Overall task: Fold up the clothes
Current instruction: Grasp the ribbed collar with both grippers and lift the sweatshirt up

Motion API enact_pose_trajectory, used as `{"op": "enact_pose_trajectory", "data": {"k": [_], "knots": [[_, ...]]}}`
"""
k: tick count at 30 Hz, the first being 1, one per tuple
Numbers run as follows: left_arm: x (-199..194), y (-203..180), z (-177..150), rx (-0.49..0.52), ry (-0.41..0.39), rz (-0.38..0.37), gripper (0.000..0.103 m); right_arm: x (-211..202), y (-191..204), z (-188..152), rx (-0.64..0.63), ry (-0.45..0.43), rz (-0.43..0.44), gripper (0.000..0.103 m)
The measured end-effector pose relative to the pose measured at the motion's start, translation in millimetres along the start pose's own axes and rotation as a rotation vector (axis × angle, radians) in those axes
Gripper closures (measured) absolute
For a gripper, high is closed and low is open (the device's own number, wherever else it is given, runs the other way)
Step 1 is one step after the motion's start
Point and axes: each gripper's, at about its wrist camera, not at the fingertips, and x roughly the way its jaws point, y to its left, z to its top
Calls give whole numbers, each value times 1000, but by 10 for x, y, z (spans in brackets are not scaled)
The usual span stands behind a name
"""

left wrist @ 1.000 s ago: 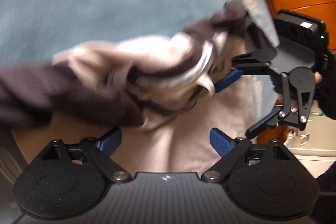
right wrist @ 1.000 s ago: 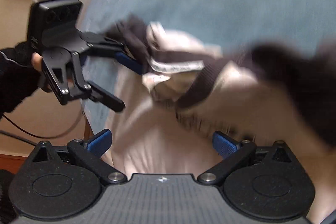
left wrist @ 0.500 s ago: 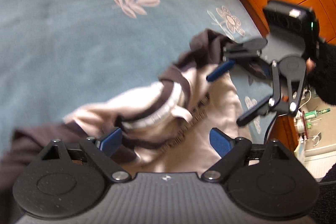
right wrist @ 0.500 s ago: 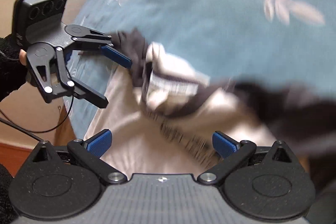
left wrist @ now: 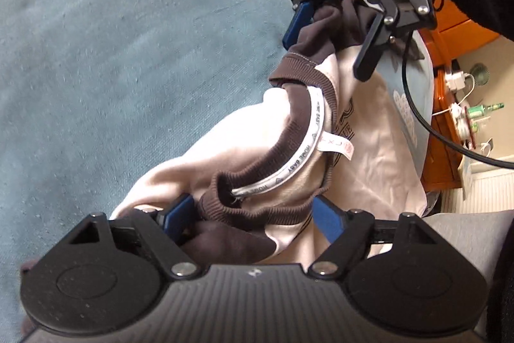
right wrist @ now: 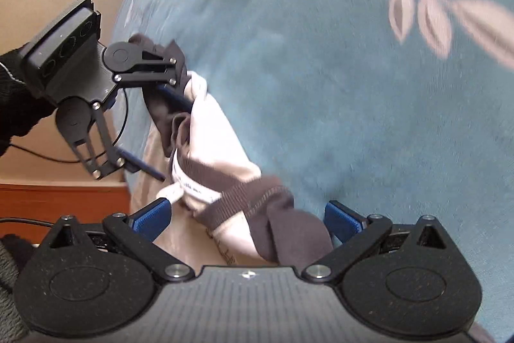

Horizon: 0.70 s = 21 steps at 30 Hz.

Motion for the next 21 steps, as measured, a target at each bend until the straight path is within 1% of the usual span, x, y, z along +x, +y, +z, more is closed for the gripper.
{"op": "enact_pose_trajectory", "data": {"k": [3, 5, 8, 14, 19, 20, 21], "knots": [[-10, 103, -17, -56, -25, -44, 23, 43, -24, -29, 24, 42, 71, 0], [-27, 140, -34, -71, -29, -62, 22, 69, -34, -48, 37, 70, 115, 0], [-22, 159, -45, -67, -31, -69, 22, 56, 106, -84, -7, 110, 104, 0], [-36, 204, -100, -92, -43, -75, 21, -126, 373, -177, -43, 57, 113, 0], [-43, 213, -121, -102, -41, -76, 18, -237, 500, -290, -45, 4, 155, 0], [-46, 203, -125, -101, -41, -74, 17, -208, 508, -322, -53, 6, 133, 0], [-41, 187, -124, -100, -41, -71, 17, -147, 511, -354, -66, 15, 89, 0]]}}
